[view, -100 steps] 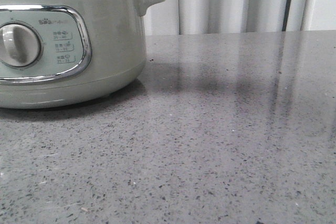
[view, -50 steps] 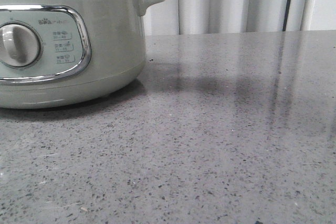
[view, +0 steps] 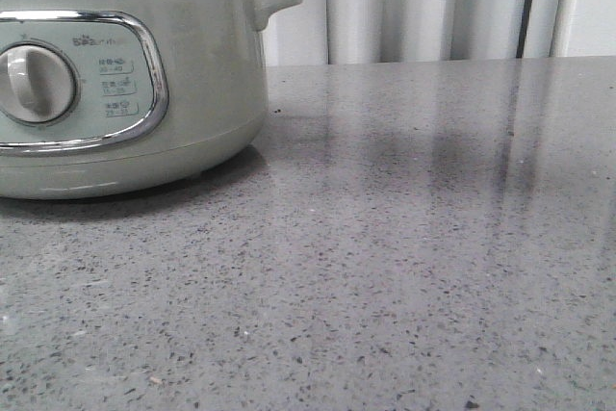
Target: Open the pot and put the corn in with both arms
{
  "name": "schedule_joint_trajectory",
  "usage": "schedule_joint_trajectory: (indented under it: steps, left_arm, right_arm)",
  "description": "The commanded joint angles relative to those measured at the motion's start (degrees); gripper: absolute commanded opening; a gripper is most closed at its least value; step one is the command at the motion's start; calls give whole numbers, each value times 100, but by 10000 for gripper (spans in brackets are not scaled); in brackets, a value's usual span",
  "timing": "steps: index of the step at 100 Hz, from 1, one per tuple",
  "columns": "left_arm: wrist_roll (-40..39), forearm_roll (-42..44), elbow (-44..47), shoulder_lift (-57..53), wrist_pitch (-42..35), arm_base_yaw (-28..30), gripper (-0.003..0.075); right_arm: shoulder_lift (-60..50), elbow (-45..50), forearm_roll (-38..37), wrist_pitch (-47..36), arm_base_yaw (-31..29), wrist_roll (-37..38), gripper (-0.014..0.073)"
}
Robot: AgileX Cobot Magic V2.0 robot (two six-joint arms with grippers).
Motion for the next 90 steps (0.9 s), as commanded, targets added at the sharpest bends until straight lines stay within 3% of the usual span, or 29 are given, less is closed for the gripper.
schedule_joint_trajectory:
  steps: [1, 7, 26, 38, 50, 60, 68, 78, 90]
  left_arm:
    - [-11, 229, -181, 78, -38, -50, -20]
    - [-11, 282, -181, 78, 213, -50, -20]
    - [-11, 244, -181, 67, 979, -50, -20]
    - [-11, 237, -181, 55, 992, -152, -20]
    - [-11, 237, -181, 55, 944, -303, -20]
    - [-11, 237, -181, 55, 936, -436, -20]
    - [-1, 270, -181, 105, 936, -535, -20]
    - [-1, 263, -181, 202, 936, -661, -20]
    - [-1, 239, -181, 257, 936, -715, -20]
  right_arm:
    - [-862, 230, -199, -205, 6, -49, -10]
    - [-1412, 705, -264, -399, 6, -49, -71]
    - [-3405, 3227, -776, -1943, 6, -49, -55]
    - [-4893, 5054, -1232, -3039, -5, -49, -55]
    - [-6220, 6479, -1299, -3312, -5, 344, -52]
    - [-7052, 7081, -1392, -3312, -28, 607, -49]
    - [-7497, 7302, -1903, -3381, -97, 607, -43]
    - [-7695, 7337, -2403, -3402, -150, 607, -43]
    - [-7718, 7337, -2427, -3435, -150, 607, -43]
